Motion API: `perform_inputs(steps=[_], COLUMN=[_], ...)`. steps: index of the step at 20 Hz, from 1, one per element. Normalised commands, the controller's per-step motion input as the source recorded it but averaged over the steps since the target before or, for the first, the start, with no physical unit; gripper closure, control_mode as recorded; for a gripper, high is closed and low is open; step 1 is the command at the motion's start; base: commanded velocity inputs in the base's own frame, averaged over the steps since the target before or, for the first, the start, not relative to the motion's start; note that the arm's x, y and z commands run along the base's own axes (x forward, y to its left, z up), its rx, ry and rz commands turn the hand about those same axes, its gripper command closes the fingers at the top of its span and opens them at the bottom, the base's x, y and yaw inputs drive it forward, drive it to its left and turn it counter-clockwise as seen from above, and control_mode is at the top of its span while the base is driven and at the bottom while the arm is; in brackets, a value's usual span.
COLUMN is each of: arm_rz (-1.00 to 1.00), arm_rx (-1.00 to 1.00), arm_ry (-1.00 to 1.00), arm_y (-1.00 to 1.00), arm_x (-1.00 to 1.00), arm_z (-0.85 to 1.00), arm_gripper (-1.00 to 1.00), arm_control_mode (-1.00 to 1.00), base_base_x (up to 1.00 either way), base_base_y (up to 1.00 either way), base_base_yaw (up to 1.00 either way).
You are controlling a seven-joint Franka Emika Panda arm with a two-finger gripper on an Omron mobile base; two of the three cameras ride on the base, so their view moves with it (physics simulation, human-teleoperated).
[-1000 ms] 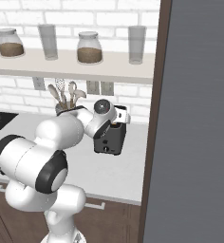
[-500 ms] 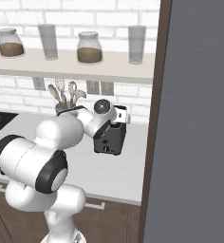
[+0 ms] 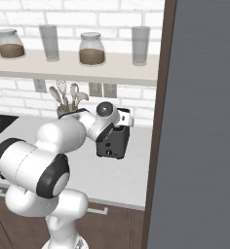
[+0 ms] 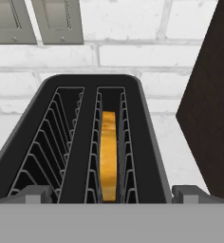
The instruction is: Start the toaster. Once the lever pops up, take the bread to the plate on the dining counter.
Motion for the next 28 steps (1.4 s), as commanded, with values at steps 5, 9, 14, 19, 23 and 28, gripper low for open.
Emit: perform_inputs(steps=[5, 9, 14, 19, 23, 28], arm_rz=[0.0, 0.0, 0.0, 0.0, 0.0, 0.0], arm_rx=[0.0, 0.0, 0.0, 0.0, 0.0, 0.0], arm_ry=[0.0, 0.0, 0.0, 0.0, 0.0, 0.0], arm_y=[0.0, 0.0, 0.0, 0.0, 0.0, 0.0], arm_x=[0.0, 0.0, 0.0, 0.0, 0.0, 0.0], arm_z=[0.0, 0.0, 0.0, 0.0, 0.0, 0.0], arm_gripper=[-1.0, -1.0, -1.0, -1.0, -1.0, -1.0], arm_control_mode=[-1.0, -1.0, -1.0, -1.0, -1.0, -1.0], base_base_x=[0.0, 0.0, 0.0, 0.0, 0.0, 0.0], base_base_y=[0.0, 0.0, 0.0, 0.0, 0.0, 0.0], base_base_yaw=[0.0, 0.0, 0.0, 0.0, 0.0, 0.0])
